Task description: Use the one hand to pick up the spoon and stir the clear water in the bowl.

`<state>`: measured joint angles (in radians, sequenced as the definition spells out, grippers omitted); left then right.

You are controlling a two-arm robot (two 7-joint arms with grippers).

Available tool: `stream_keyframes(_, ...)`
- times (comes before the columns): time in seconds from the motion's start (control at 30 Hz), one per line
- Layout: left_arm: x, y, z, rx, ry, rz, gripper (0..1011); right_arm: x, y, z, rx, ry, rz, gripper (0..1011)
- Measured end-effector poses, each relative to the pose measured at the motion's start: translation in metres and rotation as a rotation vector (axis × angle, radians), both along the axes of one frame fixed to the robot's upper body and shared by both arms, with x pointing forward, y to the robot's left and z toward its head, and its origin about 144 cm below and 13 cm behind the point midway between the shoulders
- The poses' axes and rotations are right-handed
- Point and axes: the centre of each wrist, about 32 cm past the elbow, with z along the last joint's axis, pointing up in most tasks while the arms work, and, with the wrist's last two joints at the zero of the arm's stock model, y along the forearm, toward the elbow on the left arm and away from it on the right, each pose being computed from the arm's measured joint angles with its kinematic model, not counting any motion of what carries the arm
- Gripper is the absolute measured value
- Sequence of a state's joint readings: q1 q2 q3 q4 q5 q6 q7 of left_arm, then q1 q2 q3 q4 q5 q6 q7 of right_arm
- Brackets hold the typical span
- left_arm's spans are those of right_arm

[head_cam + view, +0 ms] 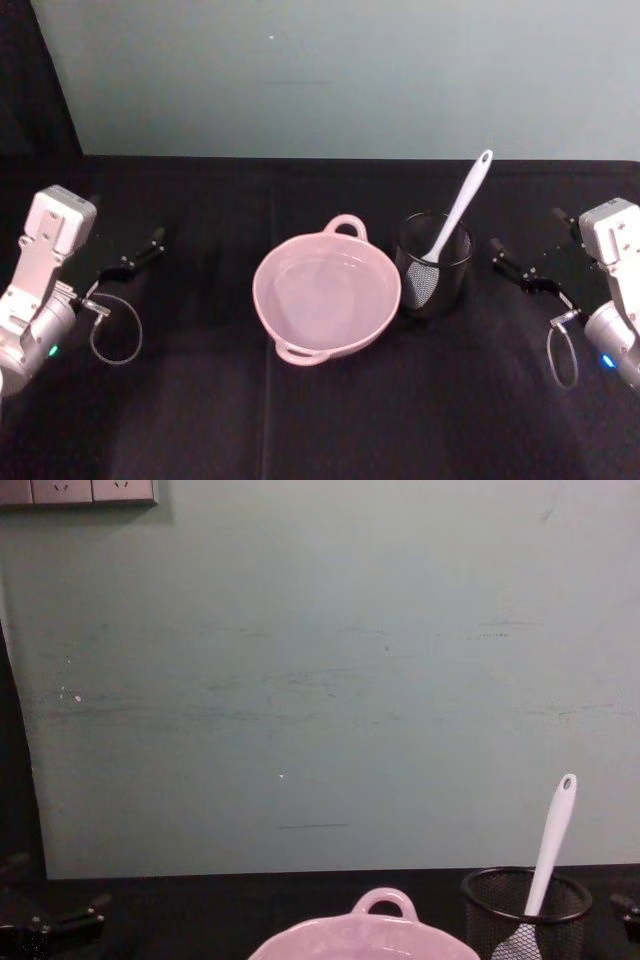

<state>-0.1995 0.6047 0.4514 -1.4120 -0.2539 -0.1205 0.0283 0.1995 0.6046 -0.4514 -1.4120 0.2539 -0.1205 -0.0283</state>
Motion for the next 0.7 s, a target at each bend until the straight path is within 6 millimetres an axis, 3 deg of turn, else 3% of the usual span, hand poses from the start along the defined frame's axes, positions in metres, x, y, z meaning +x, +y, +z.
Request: stream_keyframes(0.7, 0.0000, 0.0000, 0.0000, 0.000, 0.000, 0.000, 1011, 0.0000, 0.0000, 0.0000, 0.000, 0.000, 0.000, 1002)
